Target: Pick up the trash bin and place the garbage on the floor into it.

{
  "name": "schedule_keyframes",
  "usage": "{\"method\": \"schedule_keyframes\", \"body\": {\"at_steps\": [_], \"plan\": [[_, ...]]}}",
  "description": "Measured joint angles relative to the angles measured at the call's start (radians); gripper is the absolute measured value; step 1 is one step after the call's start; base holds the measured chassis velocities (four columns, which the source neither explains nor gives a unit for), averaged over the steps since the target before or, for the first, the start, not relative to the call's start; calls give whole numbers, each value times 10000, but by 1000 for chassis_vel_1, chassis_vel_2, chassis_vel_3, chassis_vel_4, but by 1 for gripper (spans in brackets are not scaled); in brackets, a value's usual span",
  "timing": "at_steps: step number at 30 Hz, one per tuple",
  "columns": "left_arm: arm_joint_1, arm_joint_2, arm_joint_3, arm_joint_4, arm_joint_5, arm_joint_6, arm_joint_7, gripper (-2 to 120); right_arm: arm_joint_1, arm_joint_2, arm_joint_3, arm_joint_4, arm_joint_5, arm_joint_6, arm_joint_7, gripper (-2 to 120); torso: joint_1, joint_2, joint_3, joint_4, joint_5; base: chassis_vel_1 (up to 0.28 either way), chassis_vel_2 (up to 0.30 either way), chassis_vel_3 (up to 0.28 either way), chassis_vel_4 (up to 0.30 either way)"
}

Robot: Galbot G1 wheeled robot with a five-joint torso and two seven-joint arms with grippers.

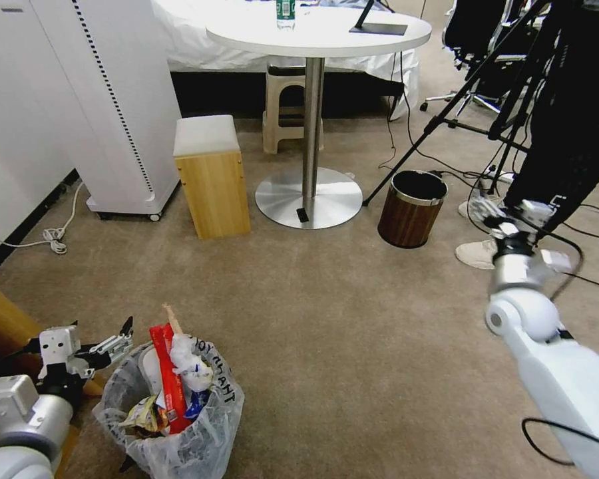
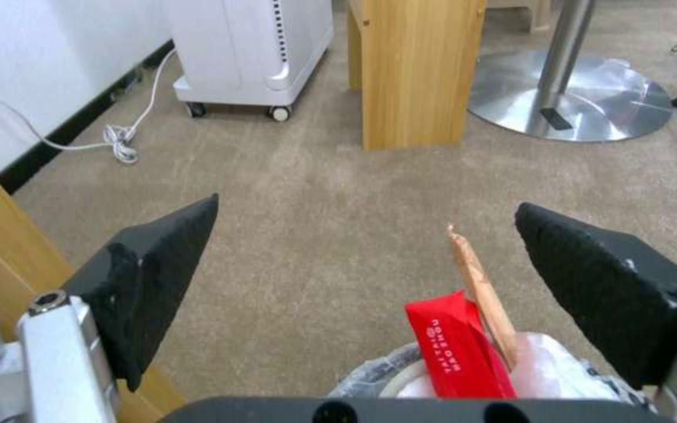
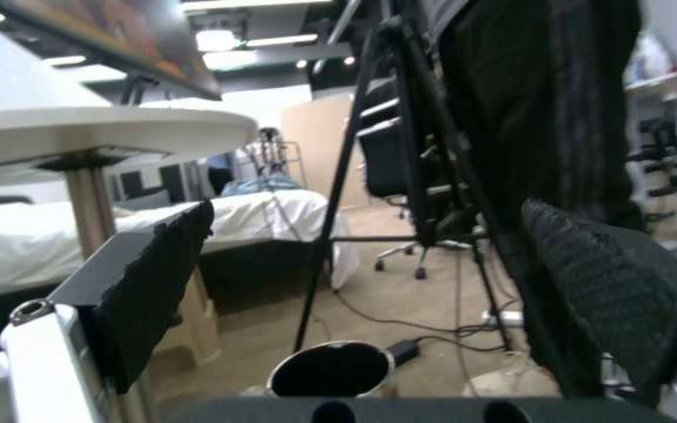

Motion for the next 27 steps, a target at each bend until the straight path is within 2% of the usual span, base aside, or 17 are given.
{"method": "schedule_keyframes", "body": {"at_steps": [3, 7, 10, 12, 18, 27], "plan": [[54, -151, 3, -244, 304, 3, -11, 100, -1110, 456, 941, 668, -657, -27, 47, 100, 0, 0, 0, -2, 2, 0, 0, 0, 0], [26, -249, 55, -300, 491, 2, -13, 100, -1844, 657, 1327, 1068, -1056, -24, 106, 100, 0, 0, 0, -2, 1, 0, 0, 0, 0], [-29, -391, 239, -310, 822, -7, 3, 100, -2887, 1143, 1770, 1647, -1749, 190, 182, 100, 0, 0, 0, -3, 0, 0, 0, 0, 0], [-39, -441, 303, -313, 879, -22, 21, 100, -3068, 1308, 1817, 1777, -1859, 250, 213, 100, 0, 0, 0, -2, -2, 0, 0, 0, 0], [-226, -544, 486, -119, 1024, -154, 194, 100, -3696, 2464, 1678, 1955, -2568, 612, 240, 100, 0, 0, 1, -1, -1, 0, 0, 0, 0], [-322, -578, 571, -56, 1063, -372, 639, 100, -3926, 2963, 1371, 1614, -2581, 817, -587, 100, 0, 1, 1, 0, -2, 0, 0, 0, 0]]}}
